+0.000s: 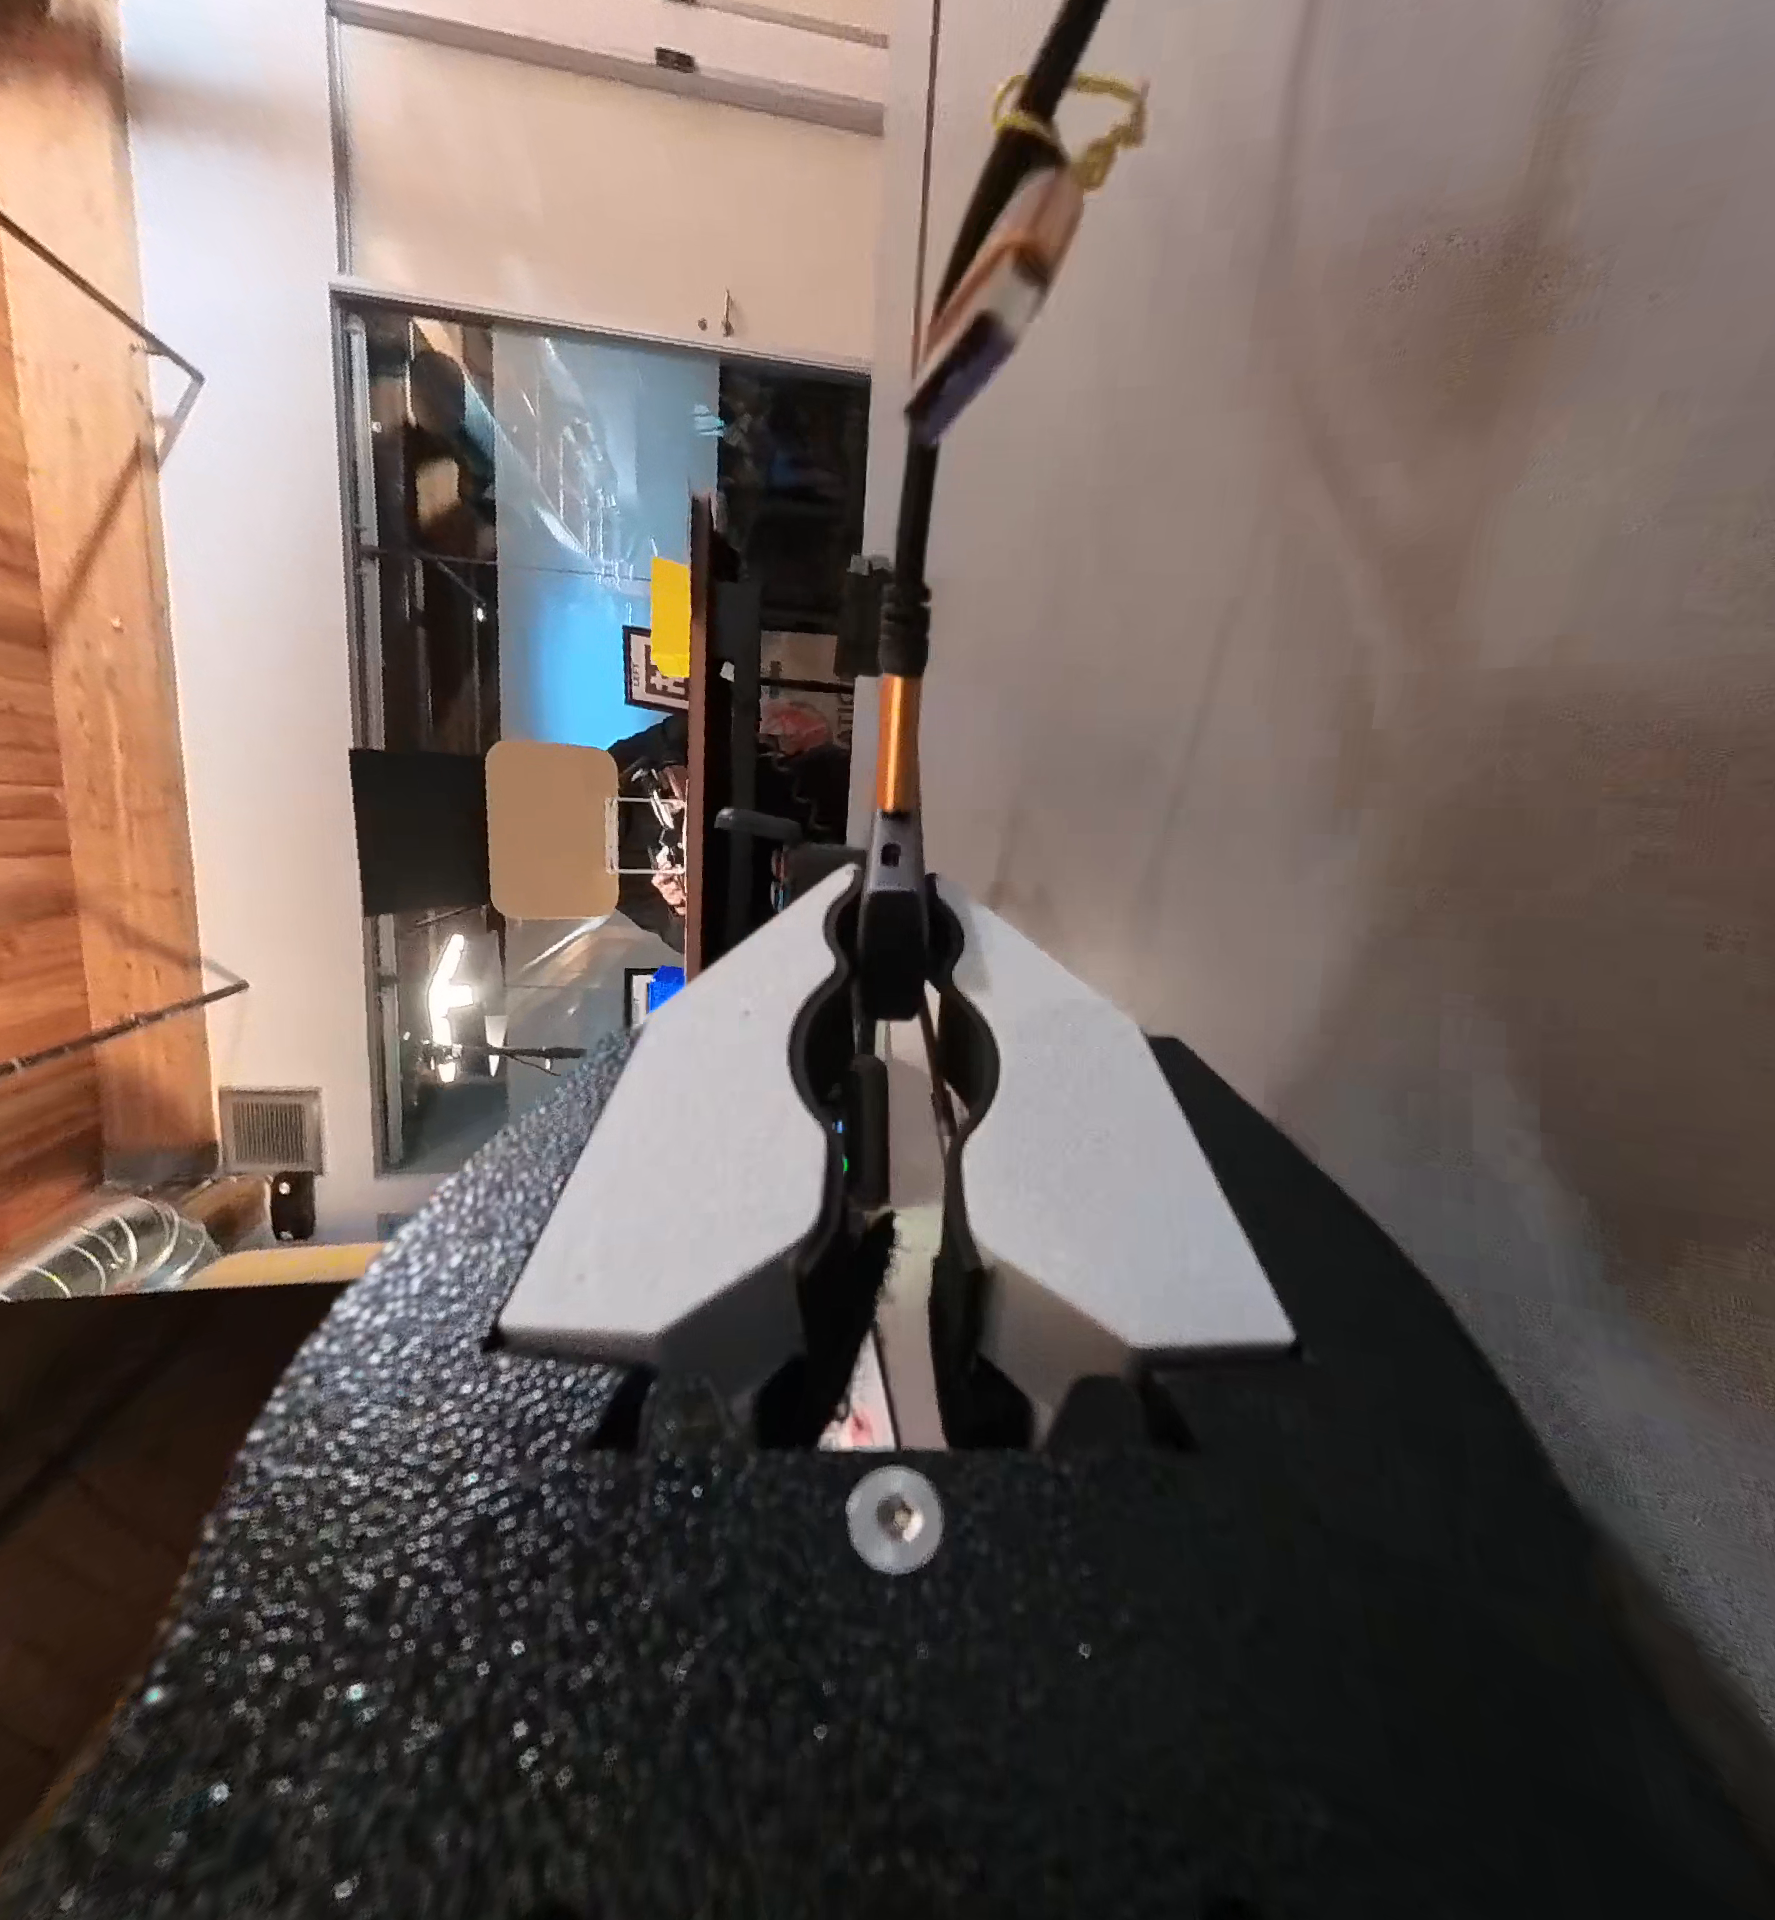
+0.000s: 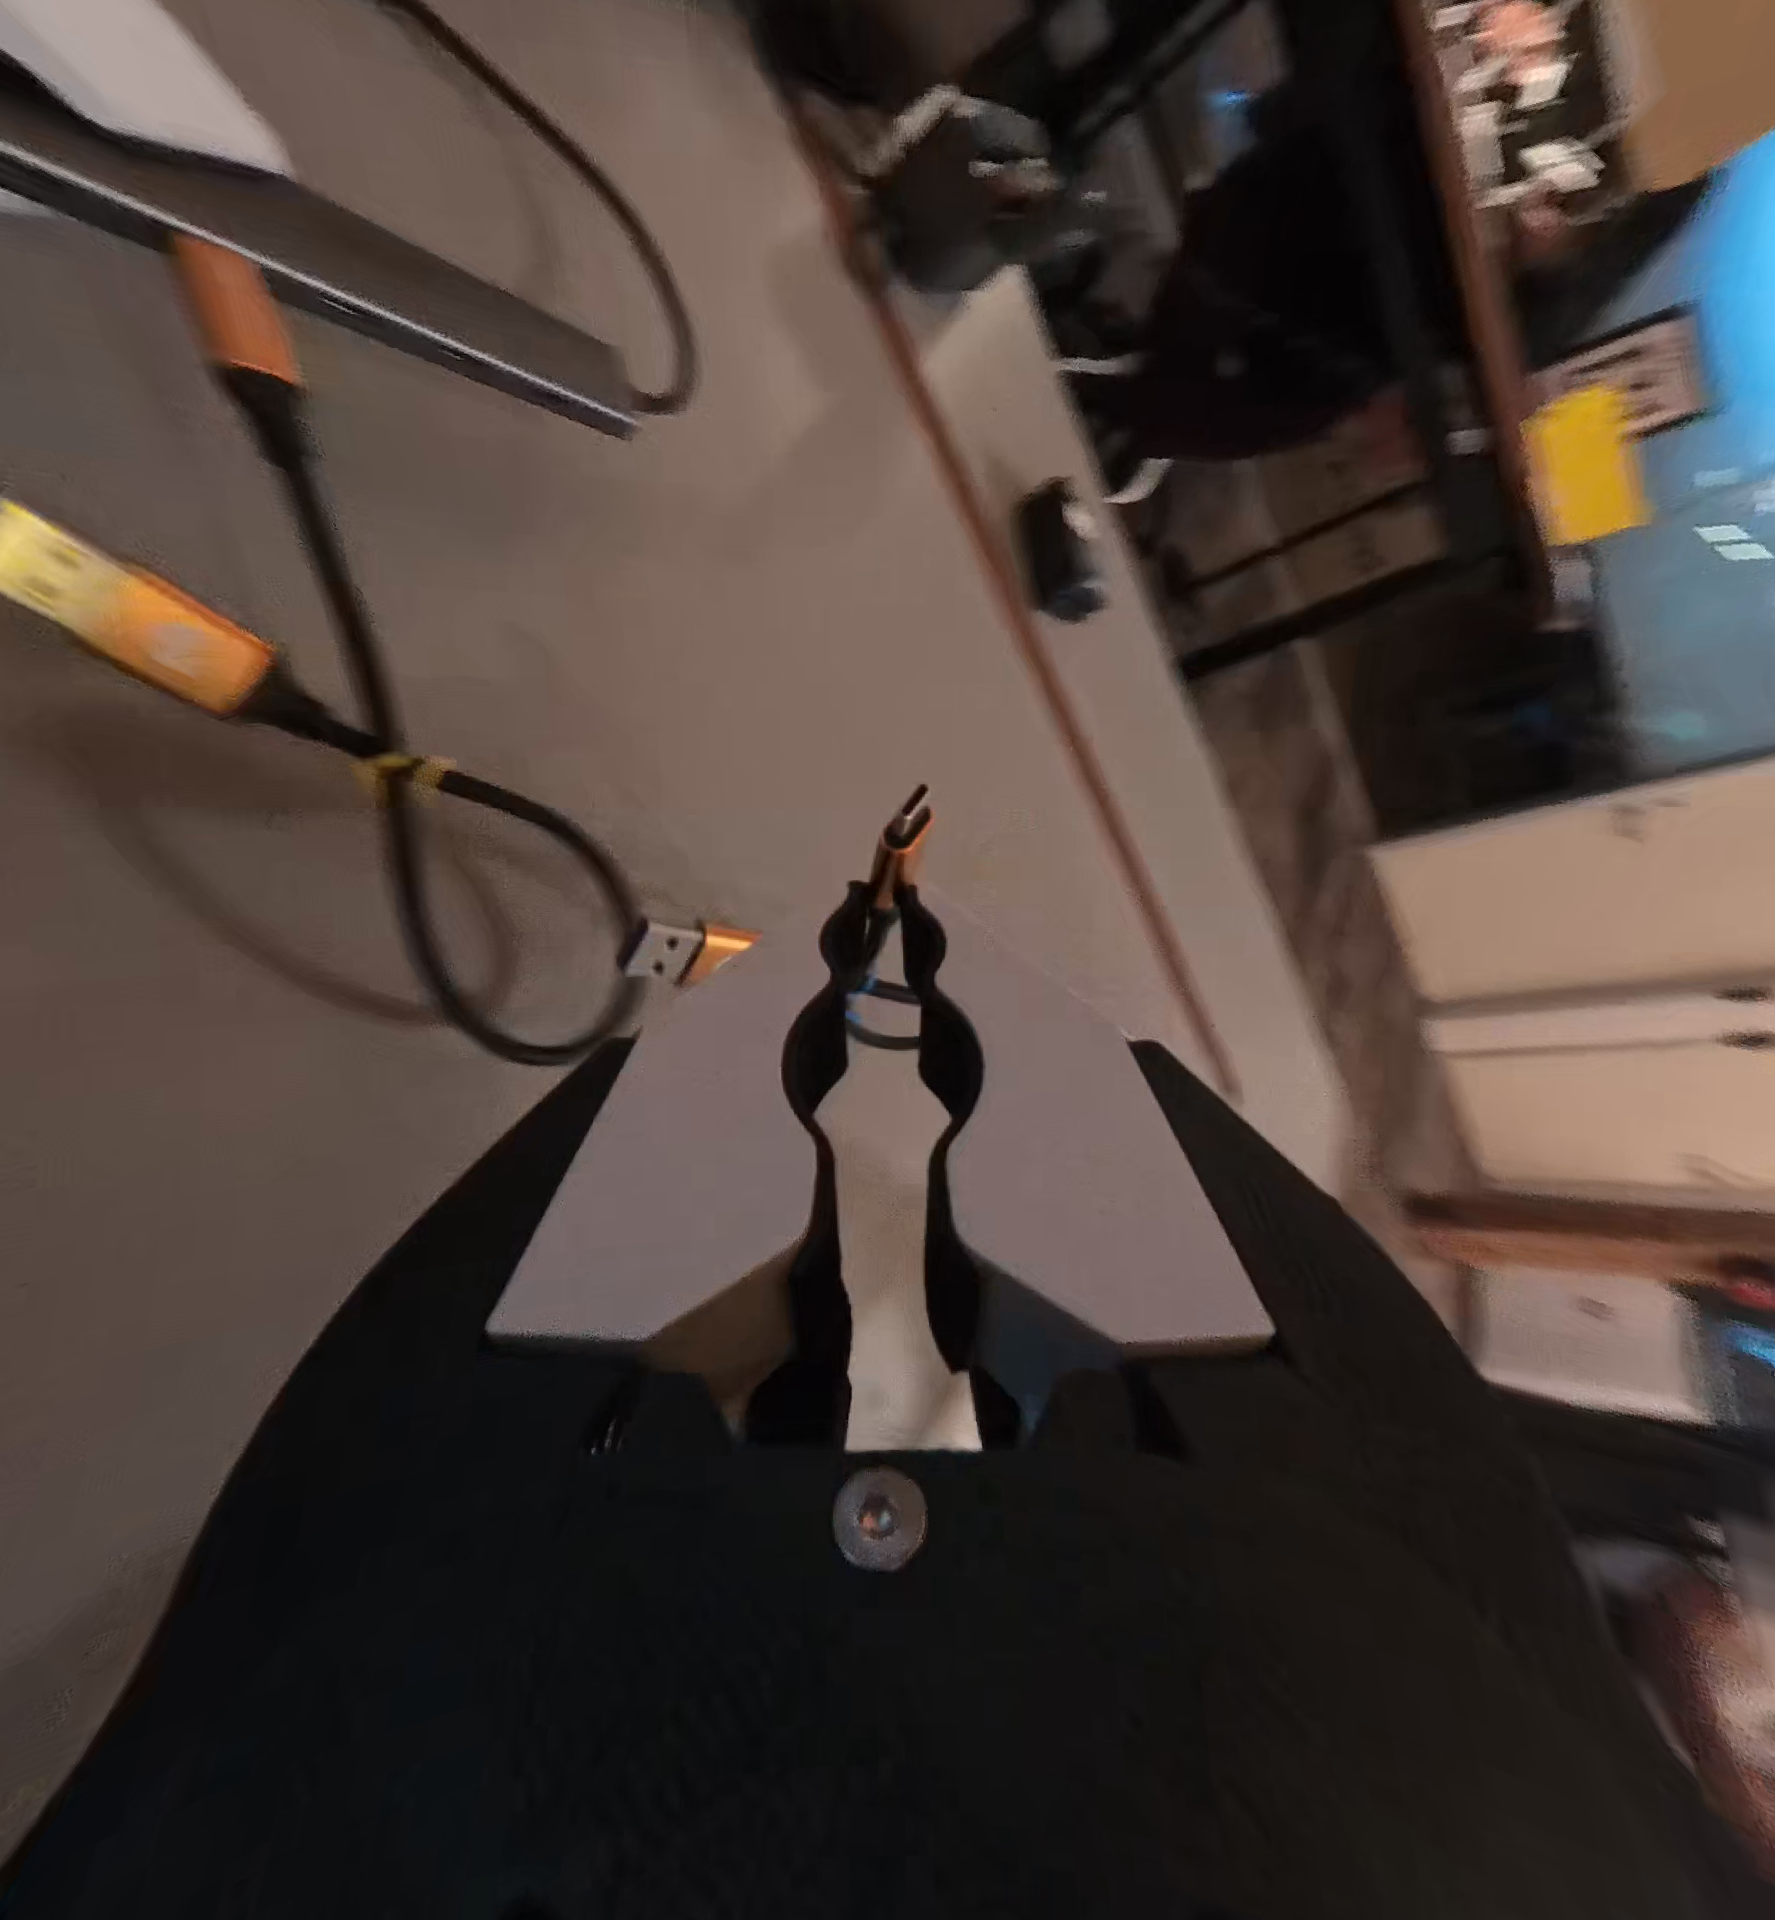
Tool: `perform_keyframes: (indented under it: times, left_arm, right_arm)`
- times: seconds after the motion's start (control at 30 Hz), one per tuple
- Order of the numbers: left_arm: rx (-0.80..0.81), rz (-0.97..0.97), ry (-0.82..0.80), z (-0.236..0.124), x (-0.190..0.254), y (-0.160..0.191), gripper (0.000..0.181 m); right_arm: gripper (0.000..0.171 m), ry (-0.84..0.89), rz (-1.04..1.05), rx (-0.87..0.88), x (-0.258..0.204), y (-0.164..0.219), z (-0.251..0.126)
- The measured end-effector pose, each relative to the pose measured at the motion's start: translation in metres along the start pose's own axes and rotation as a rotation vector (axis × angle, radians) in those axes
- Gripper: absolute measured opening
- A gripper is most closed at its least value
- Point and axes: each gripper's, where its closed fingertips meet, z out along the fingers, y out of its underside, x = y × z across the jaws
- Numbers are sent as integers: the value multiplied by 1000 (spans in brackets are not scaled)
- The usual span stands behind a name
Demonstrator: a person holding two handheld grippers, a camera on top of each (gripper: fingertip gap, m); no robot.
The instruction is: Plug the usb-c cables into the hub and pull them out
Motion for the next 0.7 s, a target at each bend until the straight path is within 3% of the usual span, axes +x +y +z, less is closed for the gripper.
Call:
perform_keyframes:
  times: [0.2, 0.37, 0.47, 0.53, 0.7]
  left_arm:
    - [13, 12, 36, -1, 7, -4, 8]
    - [13, 3, 80, 0, 15, -5, 8]
    - [13, -55, 102, 1, 16, -4, 8]
    - [11, -77, 110, 1, 17, -3, 8]
    - [12, -95, 118, 1, 17, -4, 8]
  right_arm:
    - [5, -274, 172, 26, -47, 5, 23]
    - [33, -446, 361, 256, -67, -24, 20]
    - [48, -487, 197, 458, -82, -53, -4]
    - [47, -464, 41, 533, -97, -66, -14]
    - [39, -299, -217, 463, -121, -73, 1]
